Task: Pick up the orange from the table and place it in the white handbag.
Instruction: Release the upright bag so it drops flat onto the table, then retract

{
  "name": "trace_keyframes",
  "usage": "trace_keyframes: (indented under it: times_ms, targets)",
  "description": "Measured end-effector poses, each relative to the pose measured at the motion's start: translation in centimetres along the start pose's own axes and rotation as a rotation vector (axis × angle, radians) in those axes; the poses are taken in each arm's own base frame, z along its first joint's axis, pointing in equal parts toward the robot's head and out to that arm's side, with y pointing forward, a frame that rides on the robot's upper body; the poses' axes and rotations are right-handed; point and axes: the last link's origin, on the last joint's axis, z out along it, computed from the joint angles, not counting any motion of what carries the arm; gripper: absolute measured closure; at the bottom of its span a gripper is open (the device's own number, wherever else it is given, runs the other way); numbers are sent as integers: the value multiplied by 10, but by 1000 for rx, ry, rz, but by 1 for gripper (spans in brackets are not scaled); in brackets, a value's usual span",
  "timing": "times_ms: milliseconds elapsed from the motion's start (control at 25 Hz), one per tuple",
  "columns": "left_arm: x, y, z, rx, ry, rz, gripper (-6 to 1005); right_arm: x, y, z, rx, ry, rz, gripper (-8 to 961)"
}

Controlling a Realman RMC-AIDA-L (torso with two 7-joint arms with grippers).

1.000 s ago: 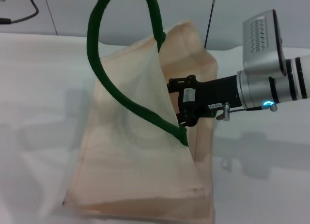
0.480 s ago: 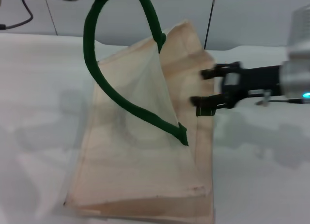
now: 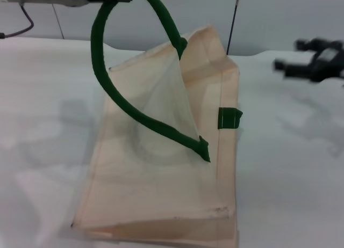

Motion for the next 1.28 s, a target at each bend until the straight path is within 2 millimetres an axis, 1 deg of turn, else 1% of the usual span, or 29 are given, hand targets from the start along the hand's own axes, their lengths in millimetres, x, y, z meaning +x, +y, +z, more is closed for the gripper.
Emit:
trace_keyframes:
  times_ms: [80, 200, 360, 480, 600, 720, 1120, 1280]
  targets:
    - [-3, -2, -1, 13, 4, -5, 870, 2, -11, -9, 102, -87, 42, 68]
    - [-5, -6, -1, 32, 5, -11, 870, 11, -20, -18, 250, -232, 97, 67]
    - [-7, -9, 1, 44, 6, -11, 871, 24, -20, -22, 405, -377, 117, 67]
    - [-10, -13, 6, 56, 12, -12, 872, 33, -16, -20, 483, -409, 103, 67]
    - [-12, -20, 10, 96, 24, -10, 874, 39, -17, -18, 511, -386, 114, 67]
    - [-15, -27, 12, 136, 18, -14, 875, 40, -18, -17, 519, -376, 126, 66]
    - [-18, -32, 19, 158, 17, -25, 769, 43, -19, -20, 527, -375, 141, 66]
    - [-13, -32, 18, 159, 63, -28, 726, 45, -19, -20, 531, -370, 145, 65]
